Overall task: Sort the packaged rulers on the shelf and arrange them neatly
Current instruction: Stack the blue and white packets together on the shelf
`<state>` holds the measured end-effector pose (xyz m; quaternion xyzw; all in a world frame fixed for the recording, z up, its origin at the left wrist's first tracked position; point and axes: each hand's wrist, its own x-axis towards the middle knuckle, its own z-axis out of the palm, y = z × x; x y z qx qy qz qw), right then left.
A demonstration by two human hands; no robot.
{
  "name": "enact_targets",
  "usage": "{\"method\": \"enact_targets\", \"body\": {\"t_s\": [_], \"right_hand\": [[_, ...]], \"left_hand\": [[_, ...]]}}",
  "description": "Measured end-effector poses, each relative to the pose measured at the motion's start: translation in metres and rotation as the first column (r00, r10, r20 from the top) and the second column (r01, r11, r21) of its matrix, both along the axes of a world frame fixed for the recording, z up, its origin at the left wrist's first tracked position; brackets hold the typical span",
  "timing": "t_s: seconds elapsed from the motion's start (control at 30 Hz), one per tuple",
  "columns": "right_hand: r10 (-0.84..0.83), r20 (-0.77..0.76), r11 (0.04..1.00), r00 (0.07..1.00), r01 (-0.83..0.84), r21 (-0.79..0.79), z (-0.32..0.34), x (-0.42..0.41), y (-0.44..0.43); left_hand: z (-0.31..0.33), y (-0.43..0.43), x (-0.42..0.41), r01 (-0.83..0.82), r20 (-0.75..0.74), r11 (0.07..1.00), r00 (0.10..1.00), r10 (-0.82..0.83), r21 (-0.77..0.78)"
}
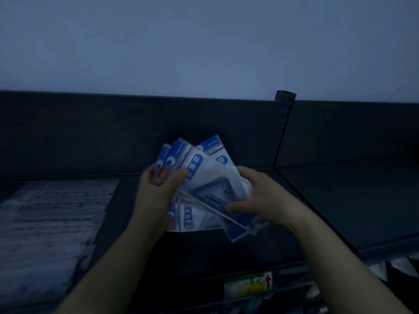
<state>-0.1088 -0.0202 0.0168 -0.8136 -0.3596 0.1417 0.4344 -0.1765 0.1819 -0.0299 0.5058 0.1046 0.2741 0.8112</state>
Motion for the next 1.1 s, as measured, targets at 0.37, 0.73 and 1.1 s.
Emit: {"method": "enact_targets", "body": {"t_s": [0.37, 0.73, 1.1], "right_hand": [[-0.002, 0.282, 0.919, 0.959, 0.113, -0.379, -0.037, -0.019, 0.021], [-0.287, -0.182, 0.929, 0.94, 0.32, 0.185, -0.068, -0.044, 0.021], [-0.268, -0.243, 0.952, 0.932, 0.295, 0.08, -0.047, 0.002, -0.004]], "left_hand": [[-0.023, 0.041, -0.064, 0.234, -0.355, 0.6, 0.931, 0.088, 0.765], [-0.024, 0.032, -0.062, 0.28, -0.384, 0.646, 0.923, 0.022, 0.71], [-0.01, 0.008, -0.011, 0.281, -0.407, 0.613, 0.911, 0.073, 0.738]]}}
